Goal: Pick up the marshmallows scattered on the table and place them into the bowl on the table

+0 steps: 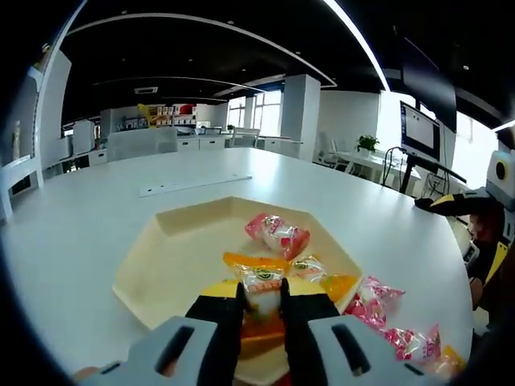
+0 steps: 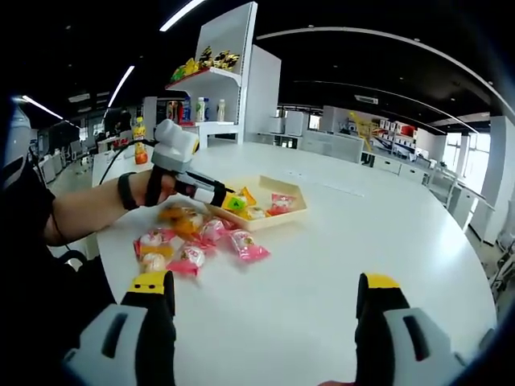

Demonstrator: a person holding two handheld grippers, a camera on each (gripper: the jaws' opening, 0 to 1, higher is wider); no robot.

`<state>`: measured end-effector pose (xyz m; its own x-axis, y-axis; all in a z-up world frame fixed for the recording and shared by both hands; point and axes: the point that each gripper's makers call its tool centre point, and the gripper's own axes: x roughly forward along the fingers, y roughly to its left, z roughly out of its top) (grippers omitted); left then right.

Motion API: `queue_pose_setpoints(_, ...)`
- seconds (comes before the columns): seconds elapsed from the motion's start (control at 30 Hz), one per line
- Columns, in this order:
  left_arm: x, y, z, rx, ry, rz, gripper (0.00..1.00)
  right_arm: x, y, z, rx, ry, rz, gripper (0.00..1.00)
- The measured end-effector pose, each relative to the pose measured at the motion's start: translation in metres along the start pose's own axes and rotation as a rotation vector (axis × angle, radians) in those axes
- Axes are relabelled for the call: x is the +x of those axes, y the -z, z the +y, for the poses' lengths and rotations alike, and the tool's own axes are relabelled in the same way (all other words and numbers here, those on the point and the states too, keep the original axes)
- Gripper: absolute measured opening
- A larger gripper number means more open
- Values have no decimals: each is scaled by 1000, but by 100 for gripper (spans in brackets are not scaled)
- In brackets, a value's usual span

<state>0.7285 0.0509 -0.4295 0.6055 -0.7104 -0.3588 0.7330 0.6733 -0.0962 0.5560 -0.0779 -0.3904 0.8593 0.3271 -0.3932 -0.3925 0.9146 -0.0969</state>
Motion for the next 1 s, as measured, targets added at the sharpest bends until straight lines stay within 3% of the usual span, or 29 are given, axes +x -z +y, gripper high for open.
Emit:
queue_pose_setpoints(0.27, -3, 2, -2, 0, -14, 1, 23, -3, -3, 1, 2, 0, -13, 90)
queue_pose_setpoints(0.53, -5, 0, -5, 48, -21, -6, 38, -5, -5, 5, -3, -10, -17, 91)
queue_pose_setpoints(0.6, -5, -3, -5, 45, -21, -16, 45, -5, -5, 5, -4, -8, -17, 91)
queue_pose_setpoints(0.77, -10, -20, 2, 32, -39, -72, 48, -7, -4, 5, -11, -4, -13, 90)
queue_pose_setpoints(1.0, -24, -36, 0, 81, -55, -122, 67, -8, -4, 6, -10, -3, -11, 90)
